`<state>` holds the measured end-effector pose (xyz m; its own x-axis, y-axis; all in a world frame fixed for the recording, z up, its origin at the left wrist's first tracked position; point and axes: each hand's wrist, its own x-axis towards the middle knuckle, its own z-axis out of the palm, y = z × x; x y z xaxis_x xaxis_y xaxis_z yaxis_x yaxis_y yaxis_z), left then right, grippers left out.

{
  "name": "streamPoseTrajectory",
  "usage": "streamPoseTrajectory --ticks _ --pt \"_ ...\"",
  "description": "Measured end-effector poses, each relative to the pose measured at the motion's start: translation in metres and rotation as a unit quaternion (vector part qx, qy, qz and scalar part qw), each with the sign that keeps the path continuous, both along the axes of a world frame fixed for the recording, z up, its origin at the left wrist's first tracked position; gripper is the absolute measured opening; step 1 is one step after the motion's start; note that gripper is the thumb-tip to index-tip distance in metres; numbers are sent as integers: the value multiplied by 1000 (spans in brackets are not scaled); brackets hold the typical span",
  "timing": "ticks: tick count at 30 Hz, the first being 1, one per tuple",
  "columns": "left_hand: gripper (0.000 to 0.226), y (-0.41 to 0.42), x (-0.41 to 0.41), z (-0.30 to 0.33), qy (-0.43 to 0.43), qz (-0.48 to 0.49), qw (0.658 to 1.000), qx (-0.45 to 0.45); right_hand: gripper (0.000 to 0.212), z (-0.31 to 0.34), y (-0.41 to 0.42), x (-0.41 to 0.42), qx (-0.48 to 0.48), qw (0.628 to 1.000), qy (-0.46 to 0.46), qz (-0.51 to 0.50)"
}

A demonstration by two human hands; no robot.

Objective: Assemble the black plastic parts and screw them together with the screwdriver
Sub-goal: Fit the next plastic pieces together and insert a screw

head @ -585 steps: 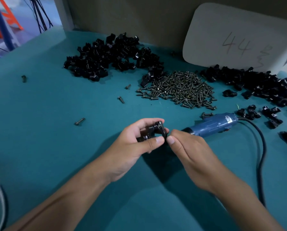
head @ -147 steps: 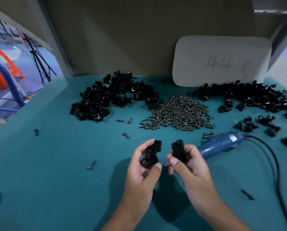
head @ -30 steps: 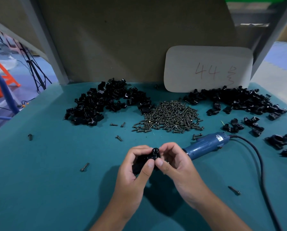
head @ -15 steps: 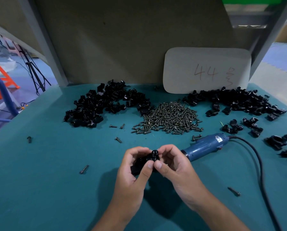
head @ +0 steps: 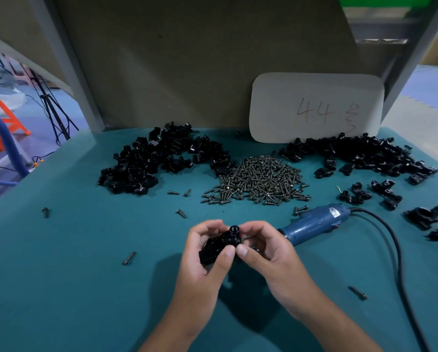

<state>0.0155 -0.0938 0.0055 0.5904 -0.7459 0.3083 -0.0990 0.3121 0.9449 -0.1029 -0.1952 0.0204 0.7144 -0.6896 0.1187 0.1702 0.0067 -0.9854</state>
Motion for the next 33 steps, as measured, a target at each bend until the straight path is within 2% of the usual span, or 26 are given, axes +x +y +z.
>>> streamPoseTrajectory --ticks 6,16,20,23,26,29,31,33 --pt "55 -3 0 -8 -3 -11 1000 4 29 3 -1 -2 26 999 -13 14" --pt "55 -5 0 -7 -7 12 1000 14 30 5 0 -3 20 1000 -5 18" --pt "54 -5 1 -8 -6 13 1000 15 32 10 0 -6 -13 999 24 17" --pt "54 -5 1 -6 -19 22 999 13 28 23 -14 -8 -88 993 37 -63" --pt "53 -4 1 -5 -16 21 999 19 11 35 -57 0 -236 950 141 -148" --pt "53 -3 2 -4 -17 18 999 30 3 34 -107 26 -379 860 320 -118" --pt "52 -1 2 -5 -14 14 999 32 25 24 -130 44 -415 807 415 -62" --pt "53 -1 3 -6 -17 16 999 34 36 16 -141 59 -442 765 467 -30"
